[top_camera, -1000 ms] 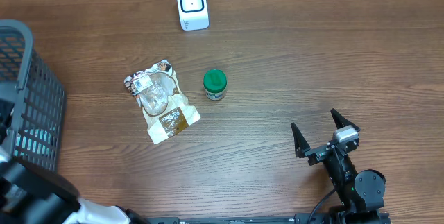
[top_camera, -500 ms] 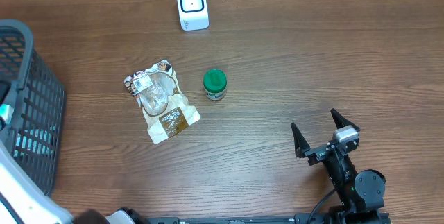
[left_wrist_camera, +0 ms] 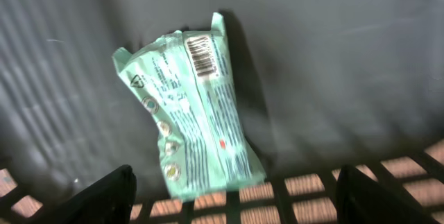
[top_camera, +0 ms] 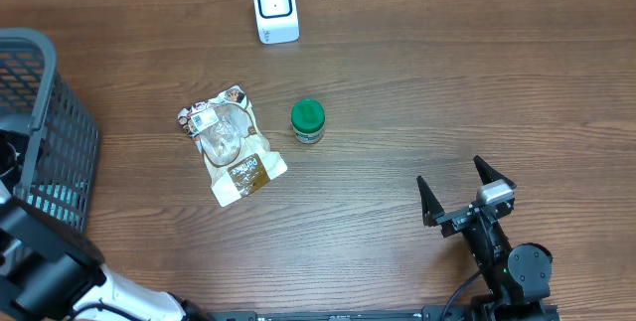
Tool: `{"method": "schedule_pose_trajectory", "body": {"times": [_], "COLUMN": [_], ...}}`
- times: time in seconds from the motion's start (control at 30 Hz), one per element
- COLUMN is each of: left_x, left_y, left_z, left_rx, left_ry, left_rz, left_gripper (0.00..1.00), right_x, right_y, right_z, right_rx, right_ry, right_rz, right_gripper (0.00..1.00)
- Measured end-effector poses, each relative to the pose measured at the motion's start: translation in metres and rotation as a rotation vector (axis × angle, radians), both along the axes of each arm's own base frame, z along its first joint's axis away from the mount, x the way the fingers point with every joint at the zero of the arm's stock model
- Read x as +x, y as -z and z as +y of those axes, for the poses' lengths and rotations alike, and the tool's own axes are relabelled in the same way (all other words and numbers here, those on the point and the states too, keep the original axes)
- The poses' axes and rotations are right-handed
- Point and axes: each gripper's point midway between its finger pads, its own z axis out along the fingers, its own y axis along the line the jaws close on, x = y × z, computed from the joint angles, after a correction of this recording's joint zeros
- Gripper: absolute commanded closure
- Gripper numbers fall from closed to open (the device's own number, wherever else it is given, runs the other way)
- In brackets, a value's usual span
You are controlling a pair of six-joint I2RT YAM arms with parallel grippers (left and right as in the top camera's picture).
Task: Scan the item barcode
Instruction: 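Carry the mint-green packet with the left gripper and place it right of the jar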
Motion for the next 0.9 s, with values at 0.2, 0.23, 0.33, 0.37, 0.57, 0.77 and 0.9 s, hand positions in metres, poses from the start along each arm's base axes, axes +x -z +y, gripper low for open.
{"method": "schedule_pose_trajectory", "body": {"times": [0.2,0.23,0.33,0.37,0.57,0.77,0.9], "left_x": [0.0,-0.001,-0.003,-0.005,-0.009,-0.016,-0.017], "left_y": [0.046,0.054,0.071,0.077,0.079,0.078,0.076], "left_z": [0.001,0.0,-0.002,-0.001,0.003,0.008,0.008], "left_rx": [-0.079,-0.094,-0.125,-0.129,-0.113,-0.09,-0.094], "left_ry": [-0.008,-0.009,-0.009,-0.009,-0.006,0.012,0.038], "left_rz": [0.078,0.094,0.127,0.145,0.175,0.218,0.227], "left_gripper": [0.32,0.33,0.34,0.34,0.79,0.96,0.96], "right_x": [0.0,0.0,0.0,0.0,0.0,0.0,0.0], "right_y": [0.0,0.0,0.0,0.0,0.0,0.0,0.0], "right_z": [0.0,0.0,0.0,0.0,0.0,0.0,0.0], "right_rx": [0.0,0.0,0.0,0.0,0.0,0.0,0.0], "right_ry": [0.0,0.0,0.0,0.0,0.0,0.0,0.0], "right_rz": [0.0,0.0,0.001,0.0,0.0,0.0,0.0], "right_gripper": [0.0,0.0,0.0,0.0,0.0,0.0,0.0]}}
